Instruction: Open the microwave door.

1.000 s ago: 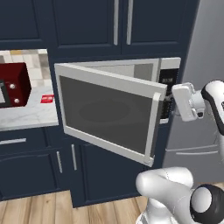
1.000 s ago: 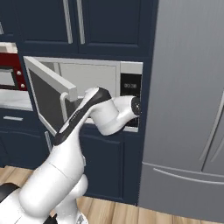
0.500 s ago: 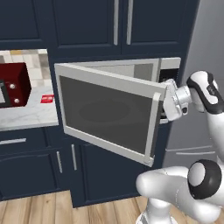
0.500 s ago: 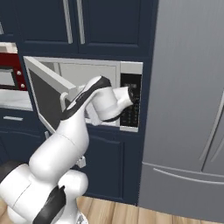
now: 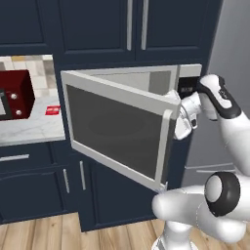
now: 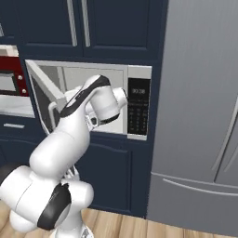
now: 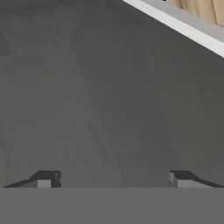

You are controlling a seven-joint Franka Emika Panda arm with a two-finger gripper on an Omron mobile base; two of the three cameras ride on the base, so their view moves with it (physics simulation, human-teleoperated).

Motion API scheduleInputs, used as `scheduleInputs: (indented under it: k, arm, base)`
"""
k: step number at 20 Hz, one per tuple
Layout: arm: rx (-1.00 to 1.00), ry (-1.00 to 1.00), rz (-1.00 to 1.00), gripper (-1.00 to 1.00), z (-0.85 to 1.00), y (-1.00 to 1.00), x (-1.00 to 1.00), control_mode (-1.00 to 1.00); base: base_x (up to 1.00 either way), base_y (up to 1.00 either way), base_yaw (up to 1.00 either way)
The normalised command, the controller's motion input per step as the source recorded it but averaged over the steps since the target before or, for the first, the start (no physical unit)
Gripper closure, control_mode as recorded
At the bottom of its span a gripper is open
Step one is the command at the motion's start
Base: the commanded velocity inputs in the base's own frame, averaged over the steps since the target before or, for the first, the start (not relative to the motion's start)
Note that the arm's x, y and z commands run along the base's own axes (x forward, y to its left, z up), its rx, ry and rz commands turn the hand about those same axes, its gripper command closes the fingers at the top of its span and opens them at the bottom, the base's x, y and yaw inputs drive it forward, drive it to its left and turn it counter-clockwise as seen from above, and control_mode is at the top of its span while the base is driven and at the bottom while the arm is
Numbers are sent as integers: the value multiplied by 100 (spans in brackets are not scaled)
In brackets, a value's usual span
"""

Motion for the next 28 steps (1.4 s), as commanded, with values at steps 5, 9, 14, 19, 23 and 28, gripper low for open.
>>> scheduleInputs:
  k: [5, 9, 14, 19, 23, 28]
  arm:
    - [4, 19, 27, -100, 11, 84, -67, -100]
    - [6, 4, 13, -100, 1, 100, -36, -100]
    - [2, 0, 1, -100, -3, 100, -2, -100]
    - [0, -13, -5, -100, -9, 100, 6, -100]
    - [-6, -25, -20, -100, -14, 100, 26, -100]
    - [-20, -34, -30, -100, -6, 100, 35, -100]
  base:
    - [0, 0, 0]
    - [0, 0, 0]
    - [0, 0, 0]
    - [0, 0, 0]
    - [0, 0, 0]
    - [0, 0, 0]
